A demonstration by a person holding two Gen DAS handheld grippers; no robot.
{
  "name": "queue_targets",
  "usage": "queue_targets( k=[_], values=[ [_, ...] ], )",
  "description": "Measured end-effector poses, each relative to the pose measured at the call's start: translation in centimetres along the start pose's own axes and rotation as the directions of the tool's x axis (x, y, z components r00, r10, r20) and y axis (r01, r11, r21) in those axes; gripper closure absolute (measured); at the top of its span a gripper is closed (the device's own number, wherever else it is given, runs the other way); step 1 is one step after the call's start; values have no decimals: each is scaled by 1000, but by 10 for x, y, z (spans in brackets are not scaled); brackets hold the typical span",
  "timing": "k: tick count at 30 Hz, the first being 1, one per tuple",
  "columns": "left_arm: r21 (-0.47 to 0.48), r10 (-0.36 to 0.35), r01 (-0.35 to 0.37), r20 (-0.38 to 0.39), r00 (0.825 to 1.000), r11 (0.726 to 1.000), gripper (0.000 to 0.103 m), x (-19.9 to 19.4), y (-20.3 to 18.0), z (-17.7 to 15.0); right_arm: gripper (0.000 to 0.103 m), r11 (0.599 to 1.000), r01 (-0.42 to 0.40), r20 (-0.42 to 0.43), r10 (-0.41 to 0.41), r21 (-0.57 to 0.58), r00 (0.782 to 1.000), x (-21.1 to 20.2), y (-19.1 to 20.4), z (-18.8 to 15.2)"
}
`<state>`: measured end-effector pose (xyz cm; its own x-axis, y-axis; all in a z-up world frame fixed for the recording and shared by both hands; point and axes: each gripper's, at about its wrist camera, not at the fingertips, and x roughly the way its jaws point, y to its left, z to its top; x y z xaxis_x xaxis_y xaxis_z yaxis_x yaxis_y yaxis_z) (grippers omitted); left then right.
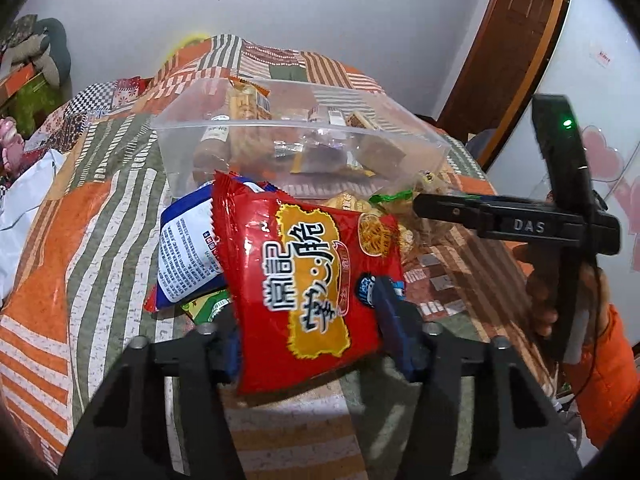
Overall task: Organize snacks
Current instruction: 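Grasp the red chip bag with the left tool while the right tool grasps the green-clipped cookie bag, then carry the red chip bag and cookie bag over the clear box and release both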
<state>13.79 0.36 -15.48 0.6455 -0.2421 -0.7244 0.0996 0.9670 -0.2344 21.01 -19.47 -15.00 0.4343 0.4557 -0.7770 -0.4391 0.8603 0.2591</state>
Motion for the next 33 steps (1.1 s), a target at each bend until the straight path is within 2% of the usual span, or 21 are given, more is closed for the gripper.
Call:
queue_targets(
  k=[1, 3, 7, 8, 9, 13, 14, 15, 17, 22, 30, 33],
  values=[
    [1, 2, -2, 2, 1000, 1000, 55, -2, 0, 0, 23, 1000, -19, -2, 19, 15, 1000, 0, -2, -1],
    [6, 1, -2, 13, 1000, 1000, 60, -7, -1, 0, 37, 998, -54, -6, 54, 29, 999, -1, -5, -5],
    [2, -3, 3, 21, 1000, 1000, 65, -13, -1, 1, 53, 999, -35, 8, 35, 13, 999, -9, -2, -9],
    [0, -5, 5, 24, 1000, 1000, 65, -14, -1, 1, 67, 1000, -18, 13, 18, 7, 1000, -11, -1, -10],
    [-4, -7, 7, 27, 1000, 1000, 66, -16, -1, 1, 75, 1000, 12, 14, -12, -9, 1000, -13, 1, -12],
    [-3, -12, 12, 46, 999, 1000, 71, -24, -3, 2, 79, 999, 41, 31, -40, -32, 999, -18, 0, -10],
    [1, -13, 13, 53, 998, 1000, 72, -28, -3, 2, 83, 998, 52, 37, -50, -42, 998, -20, 1, -11],
    [4, -14, 14, 60, 998, 1000, 73, -32, -3, 3, 92, 997, 63, 46, -61, -53, 997, -22, 3, -12],
    [7, -20, 20, 69, 997, 1000, 79, -36, -3, 4, 94, 994, 81, 56, -77, -69, 995, -26, 7, -13],
    [7, -14, 14, 100, 995, 1000, 82, -51, -4, 7, 94, 989, 112, 86, -104, -95, 991, -37, 16, -13],
    [29, 18, -22, 141, 990, 999, 84, -73, -7, 9, 95, 981, 139, 101, -126, -134, 987, -62, 20, -28],
    [49, 12, -19, 127, 992, 999, 84, -71, -11, 9, 93, 980, 133, 91, -121, -149, 988, -67, 23, -35]
  ],
)
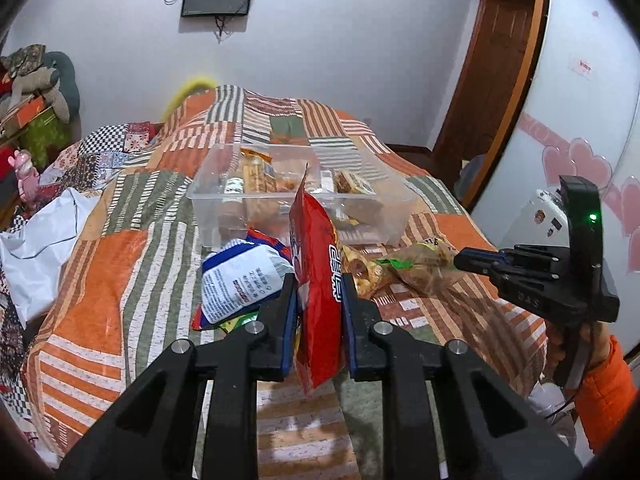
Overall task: Organize snacks
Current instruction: 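Carry the red chip bag and cookie bag over the clear box and release both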
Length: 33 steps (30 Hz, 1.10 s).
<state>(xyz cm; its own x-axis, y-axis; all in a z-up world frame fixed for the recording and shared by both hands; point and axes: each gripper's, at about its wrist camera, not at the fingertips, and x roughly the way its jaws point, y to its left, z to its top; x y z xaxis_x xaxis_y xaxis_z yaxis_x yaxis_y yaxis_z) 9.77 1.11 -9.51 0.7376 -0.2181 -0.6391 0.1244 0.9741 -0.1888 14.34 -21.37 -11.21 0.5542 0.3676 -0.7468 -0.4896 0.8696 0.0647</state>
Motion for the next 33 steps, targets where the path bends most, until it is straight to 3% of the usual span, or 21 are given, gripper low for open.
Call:
queue_targets(
  k=[4, 6, 8, 9, 12, 19, 22, 33],
  values=[
    [13, 17, -17, -41, 999, 1000, 84, 16, -6, -4, 89, 1000, -23, 0, 23, -11, 1000, -4, 3, -2],
    [3, 8, -8, -51, 999, 1000, 84, 23, -7, -5, 61, 1000, -24, 7, 24, -5, 1000, -4, 2, 0],
    [-8, -11, 11, -61, 998, 1000, 84, 28, -8, -3, 43, 1000, -18, 24, 18, -3, 1000, -3, 1, 3],
    [-9, -17, 16, -65, 998, 1000, 84, 30, -9, -3, 41, 1000, -7, 33, 7, -7, 999, -2, 0, 4],
    [5, -6, 6, -83, 997, 1000, 82, 40, -14, -5, 41, 1000, -5, 17, 6, -19, 1000, 12, -3, 9],
    [-24, -4, 0, -136, 991, 1000, 77, 66, -10, -12, 41, 993, -107, -89, 112, 56, 990, 52, -15, 6],
    [-32, -10, 5, -158, 987, 999, 76, 76, -9, -16, 41, 992, -113, -115, 118, 55, 986, 62, -11, 2],
    [-36, -34, 31, -95, 995, 999, 77, 59, -11, -7, 55, 996, -74, -49, 77, 44, 996, 45, -6, 2]
  ],
)
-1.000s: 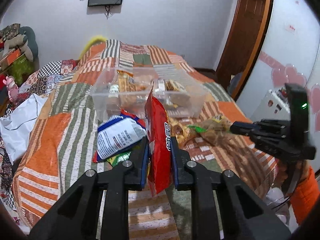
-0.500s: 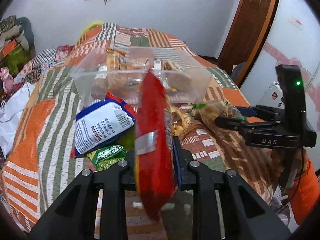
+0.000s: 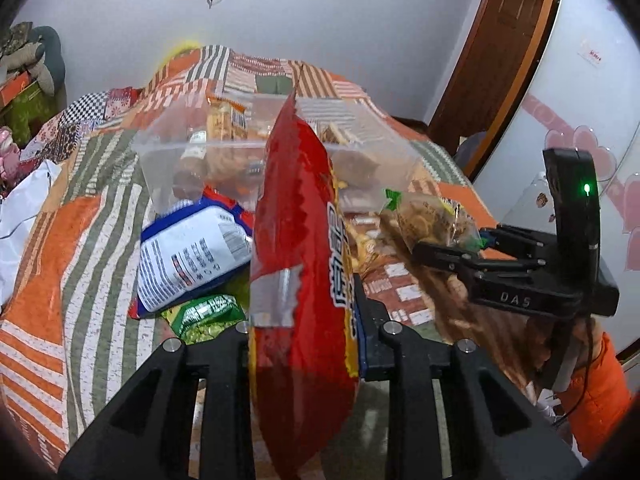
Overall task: Organize snacks
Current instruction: 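Carry the red chip bag and cookie bag over the clear box and release both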
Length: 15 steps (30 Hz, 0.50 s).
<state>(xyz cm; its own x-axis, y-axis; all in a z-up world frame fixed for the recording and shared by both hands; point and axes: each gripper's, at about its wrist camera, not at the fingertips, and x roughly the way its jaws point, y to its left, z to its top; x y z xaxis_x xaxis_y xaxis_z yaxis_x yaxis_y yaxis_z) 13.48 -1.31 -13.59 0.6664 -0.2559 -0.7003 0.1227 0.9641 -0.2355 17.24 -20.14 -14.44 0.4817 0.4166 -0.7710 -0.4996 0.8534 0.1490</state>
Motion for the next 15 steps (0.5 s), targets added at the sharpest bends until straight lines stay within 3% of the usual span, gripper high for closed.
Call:
queue_targets(
  k=[15],
  values=[
    [-25, 50, -47, 143, 989, 999, 77, -43, 19, 47, 56, 999, 43, 180, -41, -4, 983, -53, 14, 28]
  ],
)
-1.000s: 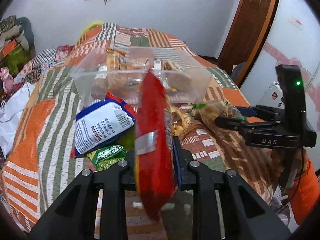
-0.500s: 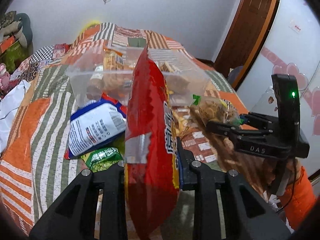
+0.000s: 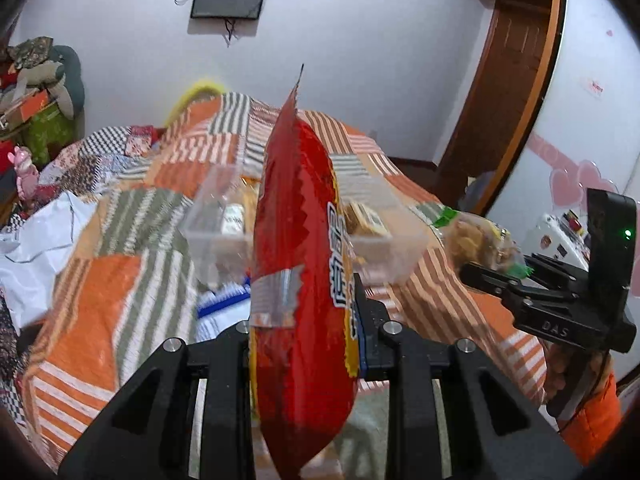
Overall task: Organize snacks
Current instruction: 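Carry the red chip bag and cookie bag over the clear box and release both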
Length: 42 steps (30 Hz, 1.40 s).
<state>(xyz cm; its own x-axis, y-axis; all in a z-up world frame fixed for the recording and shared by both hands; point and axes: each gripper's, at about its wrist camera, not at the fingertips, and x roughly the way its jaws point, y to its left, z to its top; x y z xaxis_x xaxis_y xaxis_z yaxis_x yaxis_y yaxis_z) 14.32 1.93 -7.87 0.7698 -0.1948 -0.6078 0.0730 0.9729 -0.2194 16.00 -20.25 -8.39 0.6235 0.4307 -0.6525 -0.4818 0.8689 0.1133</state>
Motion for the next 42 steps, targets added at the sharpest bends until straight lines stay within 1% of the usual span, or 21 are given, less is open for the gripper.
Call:
queue_targets(
  k=[6, 9, 14, 17, 22, 29, 35, 42],
  values=[
    [-9, 42, -42, 31, 999, 999, 77, 4, 17, 22, 56, 1000, 11, 43, -11, 3, 999, 8, 6, 18],
    [0, 82, -82, 42, 996, 997, 77, 10, 24, 31, 56, 1000, 16, 58, -16, 9, 998, 11, 7, 25],
    [7, 133, -133, 33, 991, 991, 77, 29, 37, 43, 56, 1000, 18, 75, -19, 22, 997, 22, 9, 38],
    [5, 148, -148, 16, 989, 989, 77, 44, 46, 50, 56, 1000, 20, 78, -22, 23, 997, 28, 11, 43],
    [-8, 144, -144, -9, 990, 990, 77, 63, 54, 55, 56, 999, 30, 69, -31, 11, 997, 38, 16, 45],
    [-23, 149, -150, -33, 988, 988, 77, 91, 67, 66, 56, 999, 37, 42, -38, 25, 998, 60, 12, 53],
    [-26, 162, -163, -34, 986, 986, 77, 109, 76, 75, 56, 998, 48, 13, -49, 38, 999, 81, 7, 62],
    [-14, 179, -181, -88, 980, 983, 77, 140, 84, 74, 56, 996, 78, -22, -77, 35, 997, 102, 3, 67]
  ],
)
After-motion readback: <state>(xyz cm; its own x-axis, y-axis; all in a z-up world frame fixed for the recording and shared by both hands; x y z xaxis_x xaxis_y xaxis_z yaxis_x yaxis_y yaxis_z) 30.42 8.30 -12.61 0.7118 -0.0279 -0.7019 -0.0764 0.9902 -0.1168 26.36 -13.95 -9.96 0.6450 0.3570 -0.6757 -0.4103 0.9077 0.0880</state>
